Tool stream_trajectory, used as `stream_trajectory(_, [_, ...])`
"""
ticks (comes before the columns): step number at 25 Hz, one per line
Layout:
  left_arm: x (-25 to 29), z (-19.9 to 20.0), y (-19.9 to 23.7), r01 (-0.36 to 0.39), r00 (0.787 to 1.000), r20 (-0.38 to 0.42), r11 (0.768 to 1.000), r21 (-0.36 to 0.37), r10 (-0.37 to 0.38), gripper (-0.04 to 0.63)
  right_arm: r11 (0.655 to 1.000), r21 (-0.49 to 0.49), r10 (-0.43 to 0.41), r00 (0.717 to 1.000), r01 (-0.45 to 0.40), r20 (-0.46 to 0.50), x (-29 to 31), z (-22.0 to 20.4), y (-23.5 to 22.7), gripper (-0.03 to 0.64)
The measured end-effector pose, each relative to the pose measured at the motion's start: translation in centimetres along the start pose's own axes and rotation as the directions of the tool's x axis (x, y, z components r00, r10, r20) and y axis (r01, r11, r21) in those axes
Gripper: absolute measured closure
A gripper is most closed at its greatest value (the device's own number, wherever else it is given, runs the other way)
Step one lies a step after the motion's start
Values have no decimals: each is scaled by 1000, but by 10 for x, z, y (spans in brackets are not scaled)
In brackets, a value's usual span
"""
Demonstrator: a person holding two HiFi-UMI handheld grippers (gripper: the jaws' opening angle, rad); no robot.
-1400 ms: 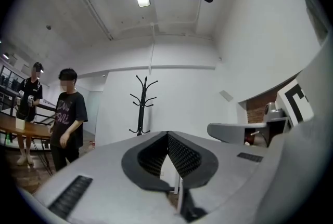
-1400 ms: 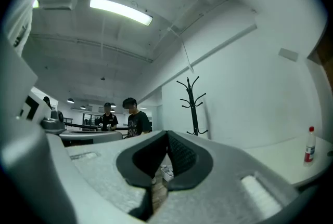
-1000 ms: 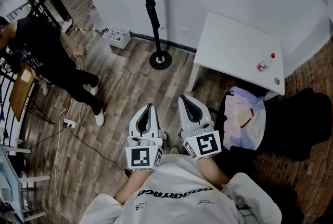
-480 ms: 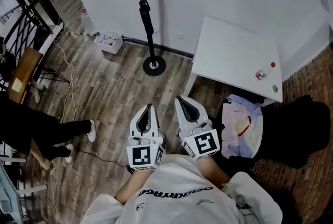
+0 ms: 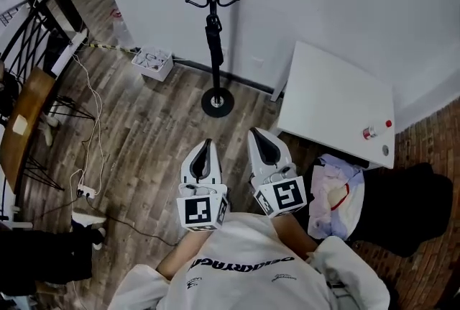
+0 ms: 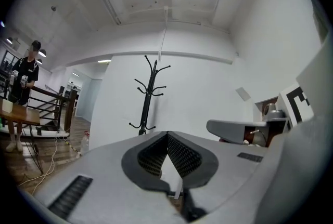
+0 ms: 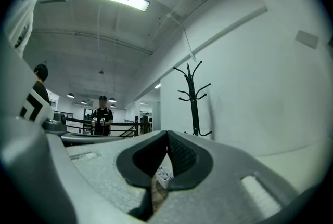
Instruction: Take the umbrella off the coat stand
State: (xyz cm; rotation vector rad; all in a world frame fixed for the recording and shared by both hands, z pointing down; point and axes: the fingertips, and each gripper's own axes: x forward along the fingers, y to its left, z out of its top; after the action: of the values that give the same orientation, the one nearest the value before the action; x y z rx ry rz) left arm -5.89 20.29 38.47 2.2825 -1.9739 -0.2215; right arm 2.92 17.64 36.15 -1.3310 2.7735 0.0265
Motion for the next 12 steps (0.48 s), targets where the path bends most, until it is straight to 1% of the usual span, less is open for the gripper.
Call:
stream_trajectory(6, [64, 10, 37, 29, 1000, -8, 1000, -1, -29, 598, 1000, -4, -27, 1000, 27, -6, 72, 2, -17, 624])
stream_trajectory(12, [115, 14, 67, 55, 998, -2, 998, 2, -55, 598, 998, -20, -53, 999, 53, -4, 126, -2, -32, 624])
